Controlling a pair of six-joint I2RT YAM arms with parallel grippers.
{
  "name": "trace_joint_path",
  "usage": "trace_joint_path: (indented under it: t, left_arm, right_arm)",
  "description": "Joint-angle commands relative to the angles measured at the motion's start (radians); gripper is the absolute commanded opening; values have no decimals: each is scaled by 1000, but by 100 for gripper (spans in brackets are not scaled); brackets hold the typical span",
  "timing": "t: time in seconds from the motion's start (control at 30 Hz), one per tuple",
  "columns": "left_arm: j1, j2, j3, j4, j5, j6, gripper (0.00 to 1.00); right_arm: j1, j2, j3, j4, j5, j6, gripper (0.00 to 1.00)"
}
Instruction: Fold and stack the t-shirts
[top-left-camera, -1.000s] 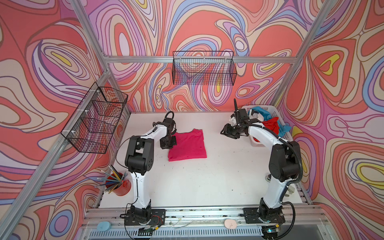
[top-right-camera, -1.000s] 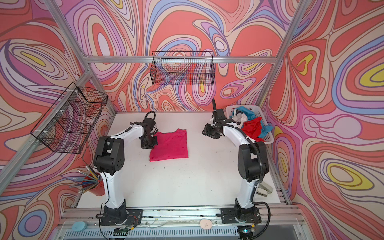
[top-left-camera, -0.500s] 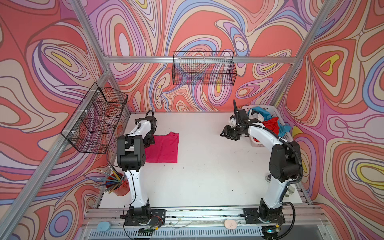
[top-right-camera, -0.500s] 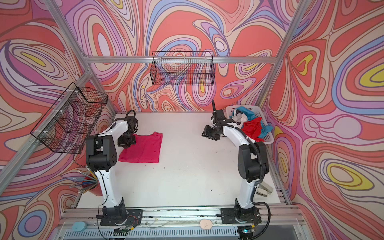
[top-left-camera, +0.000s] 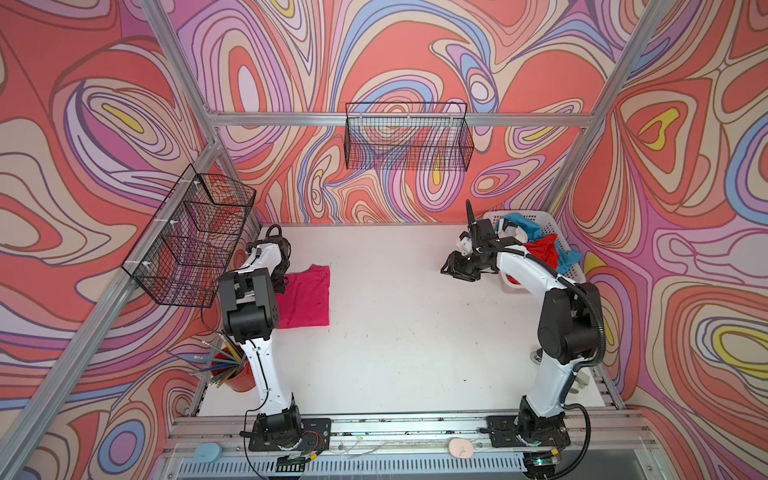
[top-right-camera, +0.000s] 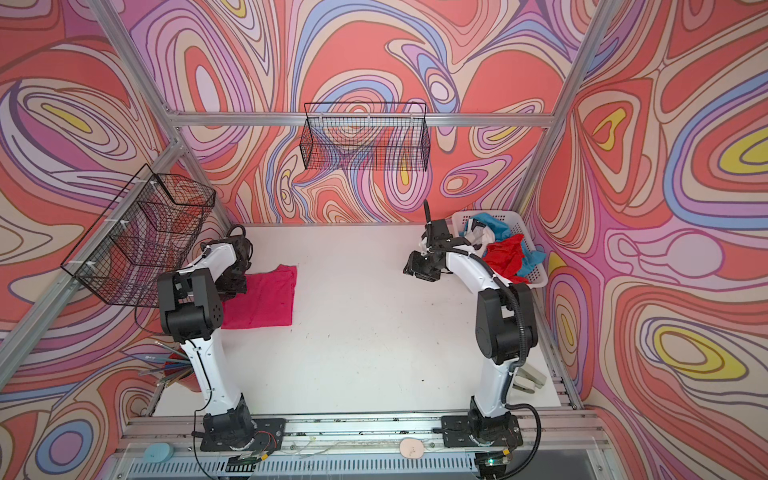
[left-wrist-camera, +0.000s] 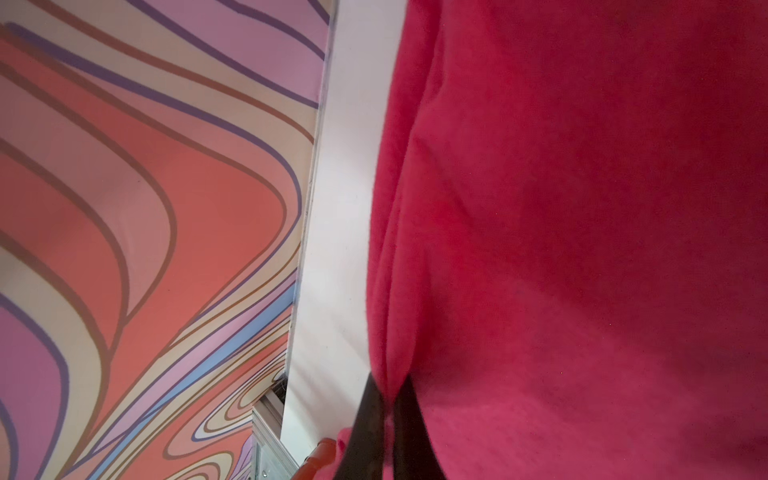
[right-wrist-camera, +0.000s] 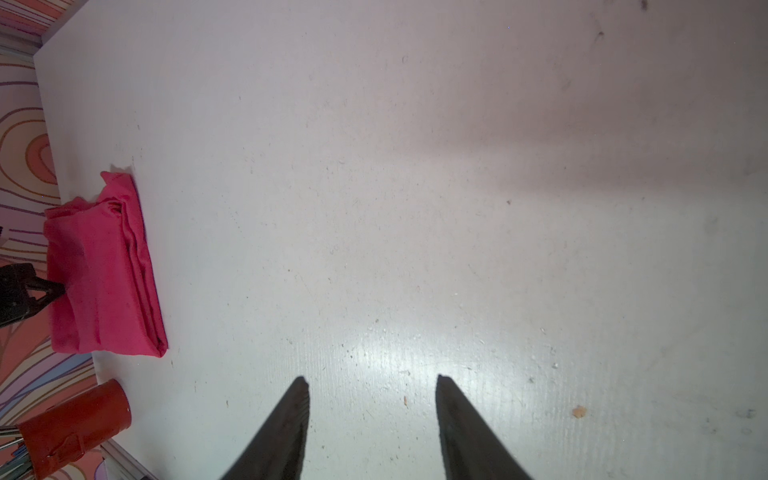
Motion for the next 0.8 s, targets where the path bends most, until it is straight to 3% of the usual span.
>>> trace_joint_path:
  t: [0.0,0.1,0.2,0.33,0.5,0.57,0.77]
  left_arm:
    - [8,6,-1,4,-31,29,0]
    - [2,-14,12,7,14,10,44]
    - [-43,-93,-43,89,58,15,60]
    - [-150,-219,-151,224,133,23,69]
    - [-270,-375,-333,399,257,-4,72]
    - [-325,-446,-413,476,320,-20,74]
    - [-476,-590,-614,668,350,-12,91]
  right_arm:
    - [4,-5,3,3,-7,10,52]
    - [4,-6,-5,14,-6,7,52]
    - [3,-15,-24,49,5,-4,53]
    - [0,-35,-74,134,36,-40,54]
    - [-6,-86,-161,255,103,-103,62]
    - [-8,-110,-203,310,119,-139,67]
    - [-16,-209,-381,516,199,-227,82]
